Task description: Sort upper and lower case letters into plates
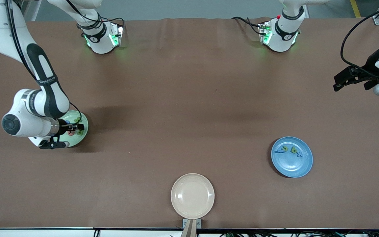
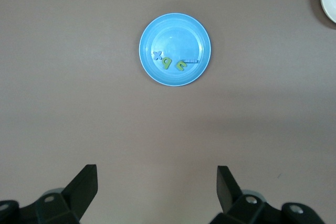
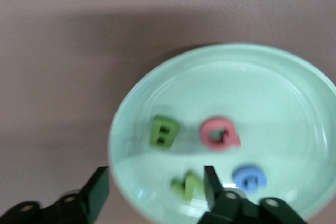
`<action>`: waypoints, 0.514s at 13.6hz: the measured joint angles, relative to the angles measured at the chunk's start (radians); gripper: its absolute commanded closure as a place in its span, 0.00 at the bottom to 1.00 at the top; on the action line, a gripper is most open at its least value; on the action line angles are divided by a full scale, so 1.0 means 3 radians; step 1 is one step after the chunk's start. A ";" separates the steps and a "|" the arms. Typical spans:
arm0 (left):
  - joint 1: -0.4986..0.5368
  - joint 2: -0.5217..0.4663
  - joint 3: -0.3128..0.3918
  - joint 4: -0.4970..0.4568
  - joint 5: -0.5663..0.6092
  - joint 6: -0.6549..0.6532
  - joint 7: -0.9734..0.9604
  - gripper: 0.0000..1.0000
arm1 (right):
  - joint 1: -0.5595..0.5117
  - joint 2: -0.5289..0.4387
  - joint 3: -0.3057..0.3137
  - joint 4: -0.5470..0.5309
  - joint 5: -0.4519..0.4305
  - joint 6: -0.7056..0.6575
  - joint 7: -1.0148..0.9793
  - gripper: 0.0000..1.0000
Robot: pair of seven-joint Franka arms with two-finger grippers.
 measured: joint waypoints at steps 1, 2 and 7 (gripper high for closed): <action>0.0000 0.0000 0.0000 0.0001 0.0000 0.0000 0.0000 0.00 | 0.0027 -0.0164 0.0010 0.0013 0.0000 -0.0199 0.0112 0.01; 0.0000 0.0000 0.0000 0.0001 0.0000 0.0000 0.0000 0.00 | 0.0048 -0.0353 0.0016 0.0021 0.0000 -0.0409 0.0219 0.01; -0.0002 0.0000 -0.0008 -0.0001 0.0000 0.0000 0.0002 0.00 | 0.0112 -0.1426 0.0034 0.0035 -0.0002 -0.1177 0.0533 0.00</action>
